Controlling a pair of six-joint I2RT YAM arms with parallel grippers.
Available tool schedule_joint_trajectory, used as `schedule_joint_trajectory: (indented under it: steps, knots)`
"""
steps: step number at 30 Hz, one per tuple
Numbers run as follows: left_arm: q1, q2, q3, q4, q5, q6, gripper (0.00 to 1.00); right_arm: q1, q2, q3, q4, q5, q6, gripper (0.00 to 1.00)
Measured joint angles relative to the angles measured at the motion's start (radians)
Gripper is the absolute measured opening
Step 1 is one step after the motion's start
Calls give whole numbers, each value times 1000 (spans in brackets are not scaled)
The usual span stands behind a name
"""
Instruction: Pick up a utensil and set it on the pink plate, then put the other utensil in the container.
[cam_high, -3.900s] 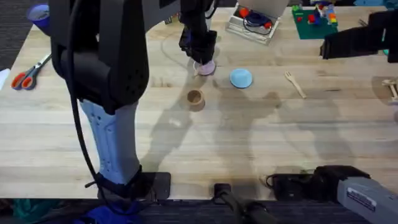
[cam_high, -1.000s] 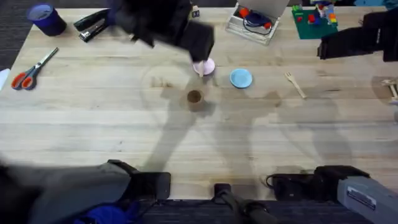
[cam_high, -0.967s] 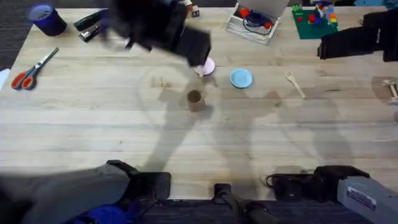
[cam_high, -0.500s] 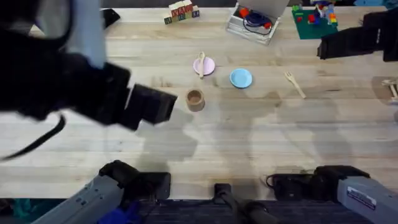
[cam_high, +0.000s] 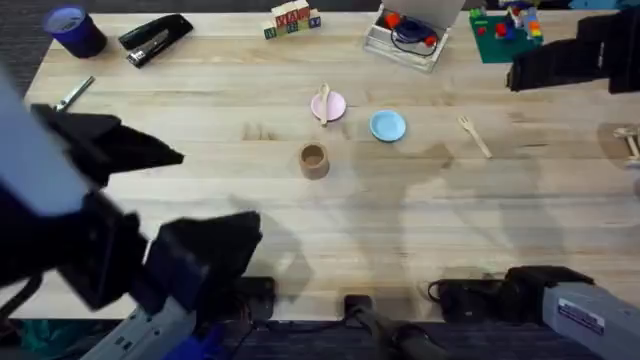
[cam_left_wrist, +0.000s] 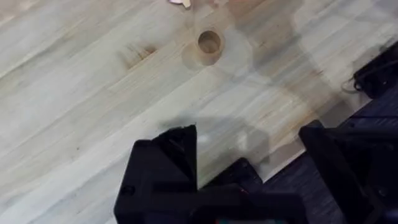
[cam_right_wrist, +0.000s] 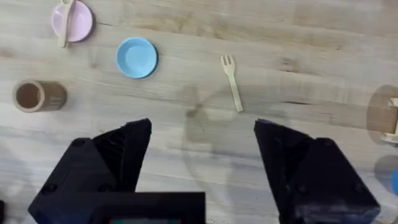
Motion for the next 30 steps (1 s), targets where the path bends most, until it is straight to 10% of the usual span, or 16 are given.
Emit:
schedule_joint_trajectory:
  steps: [30]
  knots:
    - [0,-28,-16,-7,28,48,995,-119,475,0,-100,4,-455,995]
